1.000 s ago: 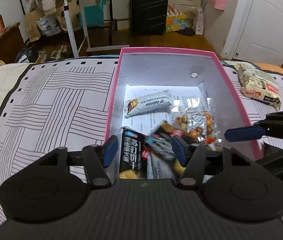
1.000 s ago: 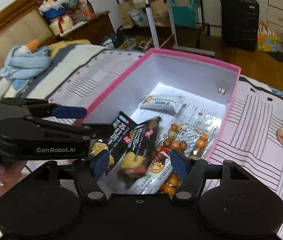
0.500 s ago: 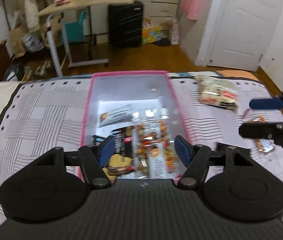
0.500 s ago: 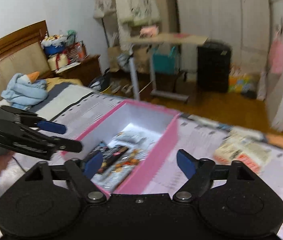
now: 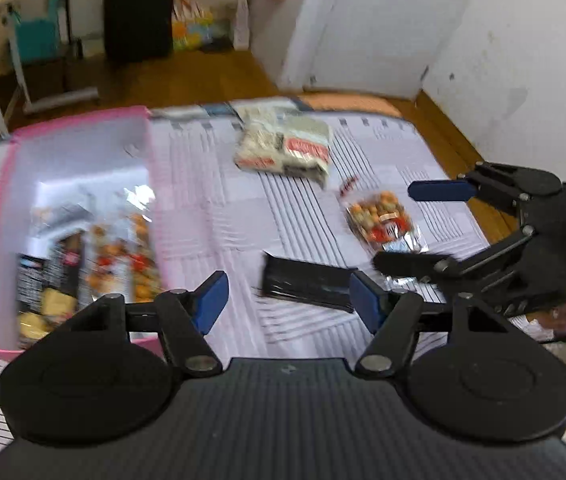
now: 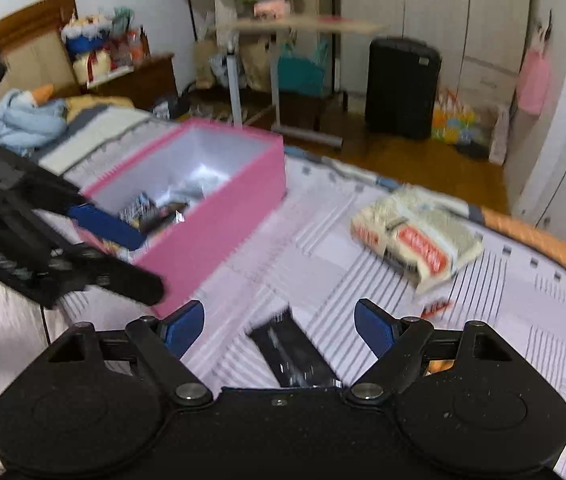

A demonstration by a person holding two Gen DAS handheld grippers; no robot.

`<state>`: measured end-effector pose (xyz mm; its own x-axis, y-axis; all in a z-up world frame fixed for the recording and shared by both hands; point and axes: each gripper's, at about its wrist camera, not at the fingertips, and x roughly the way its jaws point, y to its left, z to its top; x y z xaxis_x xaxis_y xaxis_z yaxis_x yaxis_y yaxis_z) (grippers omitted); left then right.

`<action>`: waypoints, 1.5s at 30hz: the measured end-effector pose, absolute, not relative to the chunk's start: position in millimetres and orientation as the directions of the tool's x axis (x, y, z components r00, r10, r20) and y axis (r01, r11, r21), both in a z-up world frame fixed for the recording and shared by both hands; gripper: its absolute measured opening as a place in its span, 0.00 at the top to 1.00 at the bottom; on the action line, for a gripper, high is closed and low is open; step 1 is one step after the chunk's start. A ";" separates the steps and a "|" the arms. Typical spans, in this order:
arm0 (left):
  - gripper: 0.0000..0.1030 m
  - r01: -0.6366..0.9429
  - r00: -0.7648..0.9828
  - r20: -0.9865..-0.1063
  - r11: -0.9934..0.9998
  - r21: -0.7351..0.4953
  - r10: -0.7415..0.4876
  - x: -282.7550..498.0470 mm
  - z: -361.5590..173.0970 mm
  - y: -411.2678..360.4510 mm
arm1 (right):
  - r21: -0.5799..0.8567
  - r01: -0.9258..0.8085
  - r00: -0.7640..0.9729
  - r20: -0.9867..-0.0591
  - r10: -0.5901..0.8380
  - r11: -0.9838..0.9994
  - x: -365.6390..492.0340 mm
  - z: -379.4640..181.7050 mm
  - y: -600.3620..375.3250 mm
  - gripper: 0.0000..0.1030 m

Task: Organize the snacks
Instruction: 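Move the left tool to the black wrapped bar on the sheet and close, then lift the black bar with the left tool toward the pink box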

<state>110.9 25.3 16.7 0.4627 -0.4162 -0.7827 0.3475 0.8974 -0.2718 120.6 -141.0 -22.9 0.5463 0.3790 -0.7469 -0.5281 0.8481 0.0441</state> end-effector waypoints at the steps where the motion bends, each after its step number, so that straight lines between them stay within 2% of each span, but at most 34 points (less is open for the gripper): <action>1: 0.36 0.340 0.445 -0.795 0.899 -0.276 -0.412 117.2 7.8 14.3 | 0.024 -0.545 0.537 -0.758 0.371 0.838 121.2 -30.8 -140.7 0.17; 4: 0.38 0.317 0.398 -0.820 0.901 -0.297 -0.411 130.4 -15.4 -6.9 | -0.034 -0.600 0.506 -0.789 0.347 0.799 124.1 -55.1 -140.1 0.17; 9: 0.39 0.242 0.356 -0.859 0.924 -0.295 -0.368 144.8 -55.4 -33.1 | 0.043 -0.631 0.388 -0.847 0.363 0.775 141.3 -96.0 -146.8 0.18; 14: 0.39 0.157 0.337 -0.868 0.931 -0.331 -0.365 157.4 -91.8 -46.1 | -0.026 -0.694 0.384 -0.859 0.340 0.719 142.7 -128.3 -141.7 0.21; 22: 0.43 0.073 0.360 -0.839 0.909 -0.410 -0.408 160.7 -131.8 -43.0 | -0.074 -0.704 0.412 -0.853 0.322 0.707 151.9 -146.7 -138.4 0.20; 27: 0.44 0.053 0.388 -0.803 0.881 -0.471 -0.453 161.6 -144.4 -36.0 | 0.013 -0.670 0.363 -0.866 0.343 0.742 167.2 -152.5 -144.7 0.20; 31: 0.54 0.028 0.391 -0.794 0.868 -0.495 -0.465 163.6 -155.7 -33.4 | -0.017 -0.690 0.331 -0.897 0.294 0.723 162.0 -161.1 -138.3 0.20; 34: 0.59 0.063 0.430 -0.781 0.878 -0.475 -0.453 163.2 -156.9 -34.9 | 0.071 -0.623 0.270 -0.915 0.299 0.779 167.1 -153.0 -133.7 0.23; 36: 0.60 0.078 0.440 -0.774 0.878 -0.473 -0.456 165.0 -157.3 -35.6 | 0.153 -0.569 0.240 -0.909 0.341 0.808 171.9 -148.5 -136.1 0.32; 38: 0.60 0.072 0.437 -0.774 0.876 -0.478 -0.458 166.5 -159.0 -34.6 | 0.139 -0.542 0.269 -0.905 0.328 0.829 172.7 -147.4 -137.8 0.43; 45: 0.60 -0.010 0.333 -0.776 0.821 -0.570 -0.535 172.8 -164.5 -26.0 | 0.124 -0.559 0.289 -0.897 0.334 0.819 166.2 -146.4 -137.8 0.43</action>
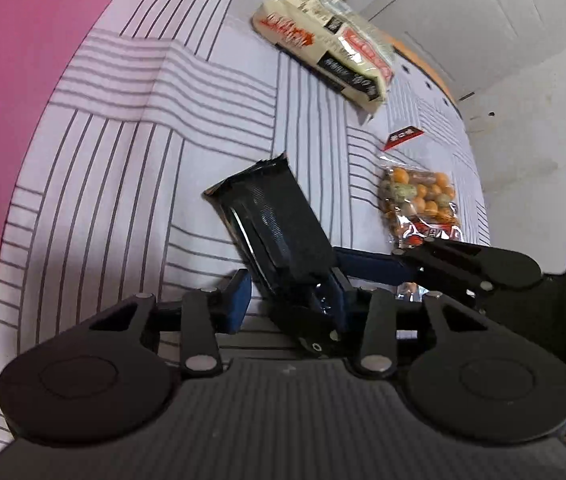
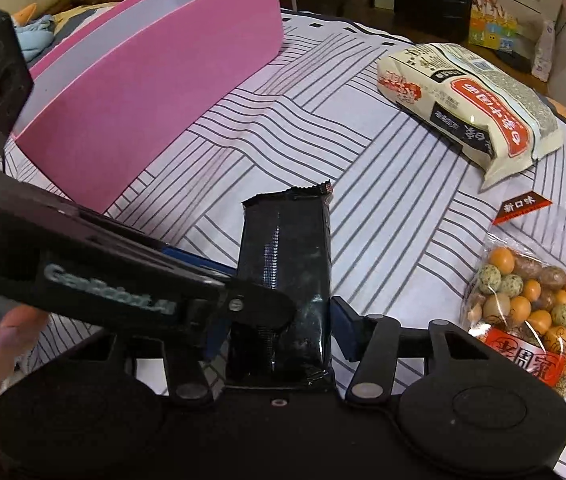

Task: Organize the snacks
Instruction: 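Lift the black bar with the left tool toward the pink box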

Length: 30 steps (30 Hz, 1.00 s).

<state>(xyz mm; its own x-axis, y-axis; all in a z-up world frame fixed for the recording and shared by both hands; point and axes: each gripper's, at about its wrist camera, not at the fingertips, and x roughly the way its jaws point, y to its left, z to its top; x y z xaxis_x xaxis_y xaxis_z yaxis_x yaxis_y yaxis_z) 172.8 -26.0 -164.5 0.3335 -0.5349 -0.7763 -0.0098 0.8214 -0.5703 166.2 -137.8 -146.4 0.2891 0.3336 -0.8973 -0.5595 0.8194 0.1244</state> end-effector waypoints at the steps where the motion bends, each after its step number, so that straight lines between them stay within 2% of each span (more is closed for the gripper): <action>1: 0.60 -0.012 0.340 -0.774 0.820 -0.572 -0.535 173.1 -166.8 -25.8 | 0.127 -0.557 0.287 -0.897 0.335 0.821 167.6 -147.0 -137.4 0.43; 6: 0.60 0.009 0.389 -0.760 0.827 -0.563 -0.521 169.4 -164.9 -30.2 | 0.112 -0.523 0.304 -0.902 0.307 0.845 170.2 -150.1 -135.7 0.43; 8: 0.62 0.018 0.407 -0.760 0.836 -0.548 -0.507 167.4 -163.0 -31.9 | 0.093 -0.513 0.312 -0.906 0.286 0.853 167.5 -149.6 -132.7 0.43; 13: 0.62 0.027 0.392 -0.762 0.835 -0.550 -0.515 169.5 -161.0 -30.4 | 0.107 -0.457 0.293 -0.919 0.263 0.883 168.3 -148.0 -128.5 0.43; 21: 0.62 0.065 0.383 -0.773 0.850 -0.523 -0.506 161.3 -146.5 -30.4 | 0.159 -0.408 0.242 -0.931 0.274 0.899 161.5 -142.3 -124.8 0.38; 30: 0.62 0.102 0.419 -0.754 0.852 -0.514 -0.505 147.5 -116.1 -28.6 | 0.183 -0.393 0.280 -0.910 0.306 0.901 146.3 -115.8 -126.5 0.39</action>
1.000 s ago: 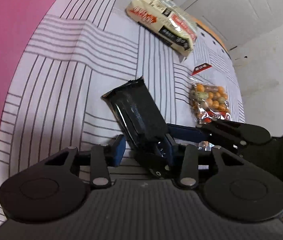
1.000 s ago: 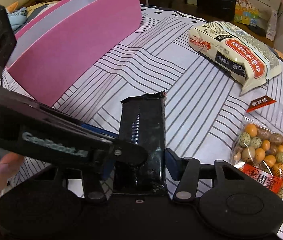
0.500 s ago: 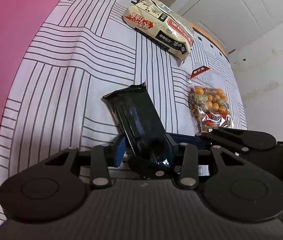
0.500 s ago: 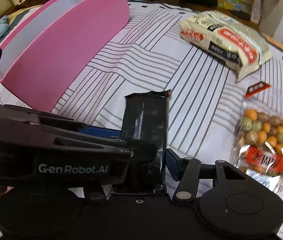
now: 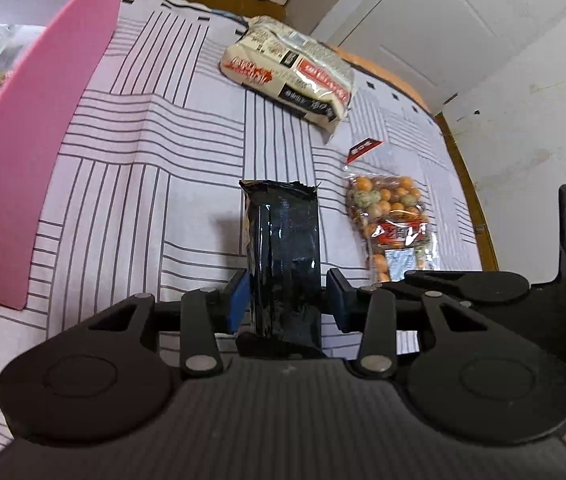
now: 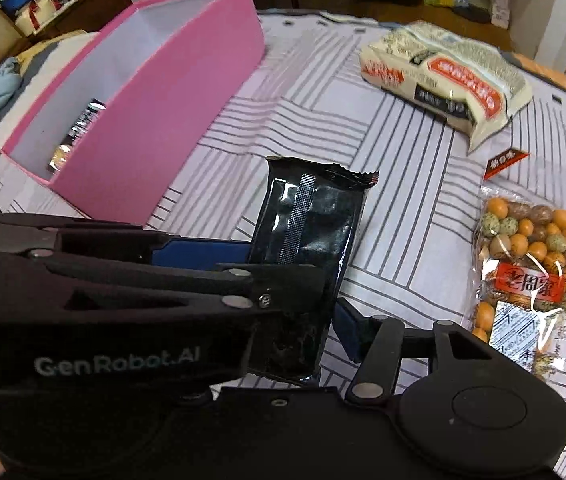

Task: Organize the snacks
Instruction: 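Lift the black bar with the left tool toward the pink box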

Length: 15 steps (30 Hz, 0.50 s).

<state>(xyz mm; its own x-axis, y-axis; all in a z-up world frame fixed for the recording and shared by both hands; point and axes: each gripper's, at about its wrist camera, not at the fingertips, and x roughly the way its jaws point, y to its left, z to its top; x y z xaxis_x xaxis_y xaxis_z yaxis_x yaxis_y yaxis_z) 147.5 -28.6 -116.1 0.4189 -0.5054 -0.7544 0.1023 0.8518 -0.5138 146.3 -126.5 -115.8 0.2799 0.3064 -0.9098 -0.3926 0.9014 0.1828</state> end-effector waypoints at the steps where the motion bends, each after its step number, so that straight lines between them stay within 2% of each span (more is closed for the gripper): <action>1: 0.62 0.110 0.422 -0.752 0.852 -0.513 -0.507 145.3 -112.0 -27.6 | 0.184 -0.395 0.287 -0.906 0.312 0.900 143.4 -112.2 -125.8 0.39; 15: 0.61 0.178 0.445 -0.714 0.835 -0.521 -0.541 95.8 -55.1 1.0 | 0.201 -0.426 0.376 -0.848 0.374 0.882 96.5 -67.9 -108.8 0.44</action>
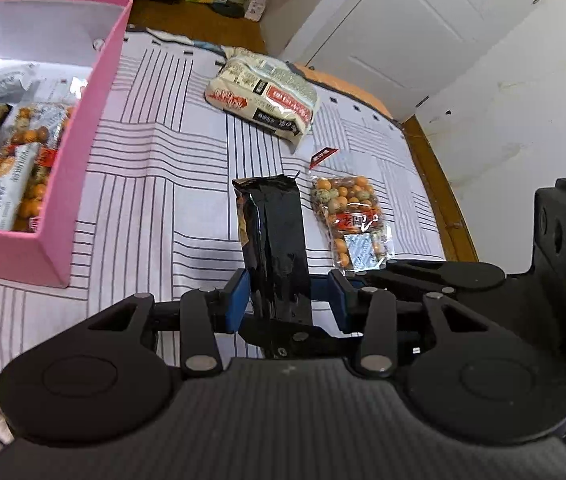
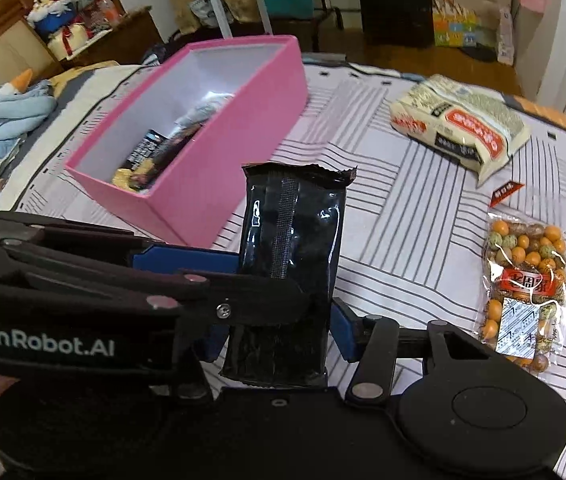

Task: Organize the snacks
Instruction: 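Lift the black bar with the left tool toward the pink box, then lower the black bar into the pink box and open the left tool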

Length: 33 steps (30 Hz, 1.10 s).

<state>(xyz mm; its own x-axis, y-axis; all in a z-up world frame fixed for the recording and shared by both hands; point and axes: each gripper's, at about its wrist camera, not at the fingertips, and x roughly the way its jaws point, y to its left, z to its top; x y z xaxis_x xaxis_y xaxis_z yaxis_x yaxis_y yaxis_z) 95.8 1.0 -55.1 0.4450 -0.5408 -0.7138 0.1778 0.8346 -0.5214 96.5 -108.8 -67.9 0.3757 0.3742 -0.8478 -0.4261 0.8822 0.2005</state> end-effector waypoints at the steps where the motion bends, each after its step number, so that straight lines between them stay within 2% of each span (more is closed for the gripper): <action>1: 0.61 0.182 0.446 -0.712 0.834 -0.520 -0.541 92.6 -51.4 2.8 | 0.196 -0.430 0.383 -0.845 0.374 0.881 92.6 -64.4 -106.1 0.44; 12: 0.59 0.191 0.488 -0.683 0.830 -0.524 -0.544 62.1 -8.5 37.6 | 0.154 -0.471 0.414 -0.831 0.371 0.869 77.8 -22.4 -65.0 0.46; 20: 0.58 0.184 0.570 -0.630 0.830 -0.527 -0.527 63.6 24.9 93.3 | 0.150 -0.533 0.429 -0.800 0.419 0.833 107.5 4.9 -6.8 0.46; 23: 0.58 0.166 0.611 -0.612 0.837 -0.521 -0.502 74.2 29.0 116.2 | 0.198 -0.515 0.415 -0.794 0.445 0.834 140.2 -2.8 14.2 0.45; 25: 0.56 0.156 0.630 -0.577 0.813 -0.562 -0.520 89.4 25.4 135.0 | 0.254 -0.503 0.384 -0.791 0.477 0.826 162.9 -15.1 25.2 0.46; 28: 0.56 0.147 0.626 -0.553 0.780 -0.609 -0.550 115.4 15.2 155.6 | 0.381 -0.473 0.311 -0.772 0.555 0.794 190.3 -36.9 35.8 0.52; 33: 0.57 0.085 0.589 -0.619 0.801 -0.592 -0.520 145.9 -14.7 166.1 | 0.362 -0.472 0.296 -0.794 0.531 0.804 201.3 -66.4 54.5 0.52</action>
<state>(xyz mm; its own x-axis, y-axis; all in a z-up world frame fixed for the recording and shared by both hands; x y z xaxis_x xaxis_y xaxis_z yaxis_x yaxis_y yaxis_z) 145.9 166.1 -14.7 0.5885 -0.5199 -0.6192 0.0853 0.8015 -0.5919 201.3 54.5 -66.4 0.2963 0.5307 -0.7941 -0.4716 0.8043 0.3615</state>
